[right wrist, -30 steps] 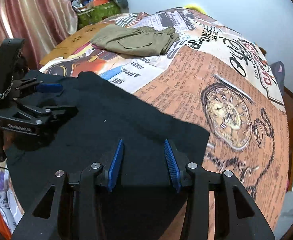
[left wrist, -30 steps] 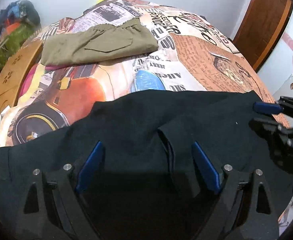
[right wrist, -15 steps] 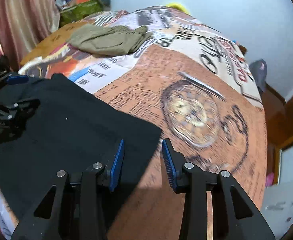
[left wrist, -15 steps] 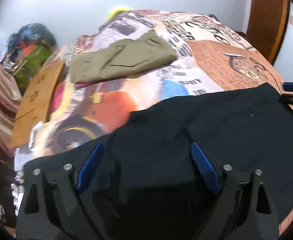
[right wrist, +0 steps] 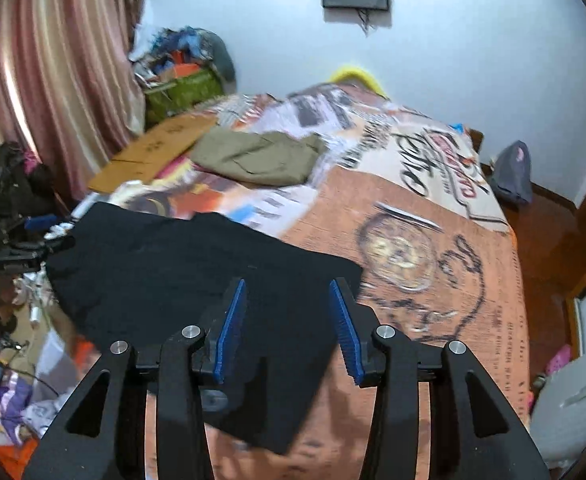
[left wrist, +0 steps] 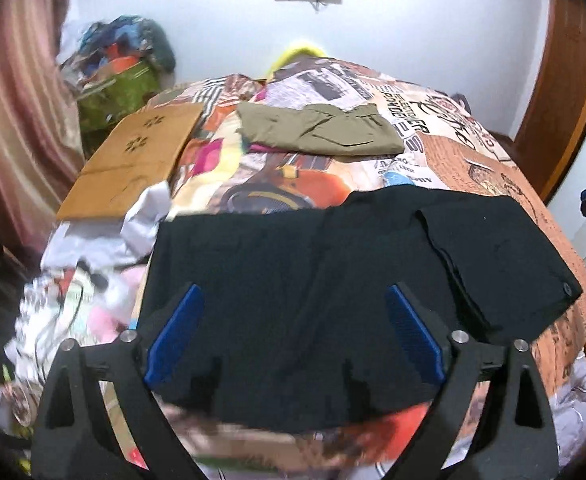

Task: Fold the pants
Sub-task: 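Grasp the black pants with the left gripper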

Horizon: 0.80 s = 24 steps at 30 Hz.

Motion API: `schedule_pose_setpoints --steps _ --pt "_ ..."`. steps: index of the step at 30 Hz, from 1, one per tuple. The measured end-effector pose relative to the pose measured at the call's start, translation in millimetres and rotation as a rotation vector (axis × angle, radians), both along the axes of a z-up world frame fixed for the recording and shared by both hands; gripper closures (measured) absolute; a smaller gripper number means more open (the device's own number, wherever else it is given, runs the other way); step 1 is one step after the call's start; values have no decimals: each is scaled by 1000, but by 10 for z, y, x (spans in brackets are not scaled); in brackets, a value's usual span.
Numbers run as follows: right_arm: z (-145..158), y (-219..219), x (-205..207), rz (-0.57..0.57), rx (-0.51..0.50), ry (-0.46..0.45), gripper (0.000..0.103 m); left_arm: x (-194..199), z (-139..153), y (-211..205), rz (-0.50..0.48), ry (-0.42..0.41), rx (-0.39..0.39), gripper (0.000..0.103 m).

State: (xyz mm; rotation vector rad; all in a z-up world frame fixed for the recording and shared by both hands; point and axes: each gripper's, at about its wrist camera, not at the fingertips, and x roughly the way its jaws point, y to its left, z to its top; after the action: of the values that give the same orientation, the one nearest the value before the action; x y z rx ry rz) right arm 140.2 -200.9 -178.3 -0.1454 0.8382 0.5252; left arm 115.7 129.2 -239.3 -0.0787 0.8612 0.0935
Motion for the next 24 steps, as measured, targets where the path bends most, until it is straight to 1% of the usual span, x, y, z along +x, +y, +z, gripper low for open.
schedule_pose_setpoints --steps 5,7,9,11,12,13,16,20,24 --pt "-95 326 -162 45 44 9 61 -304 -237 198 66 47 -77 6" --pt "-190 452 -174 59 52 27 60 -394 -339 254 89 67 -104 6" --pt "-311 561 -168 68 55 55 60 -474 -457 322 112 86 -156 6" --pt "-434 638 -172 66 29 71 60 -538 -590 352 113 105 -222 6" --pt "-514 679 -175 61 -1 77 60 -559 -626 357 111 112 -235 6" --pt "-596 707 -178 60 -22 89 60 -572 -676 347 108 123 -249 6" --pt "-826 721 -175 64 -38 163 60 -604 -811 328 102 145 -289 6" --pt "-882 693 -246 61 -38 142 59 -569 -975 338 127 178 -341 6" --pt "-895 695 -265 68 -36 141 56 -500 -962 317 117 158 -384 6"
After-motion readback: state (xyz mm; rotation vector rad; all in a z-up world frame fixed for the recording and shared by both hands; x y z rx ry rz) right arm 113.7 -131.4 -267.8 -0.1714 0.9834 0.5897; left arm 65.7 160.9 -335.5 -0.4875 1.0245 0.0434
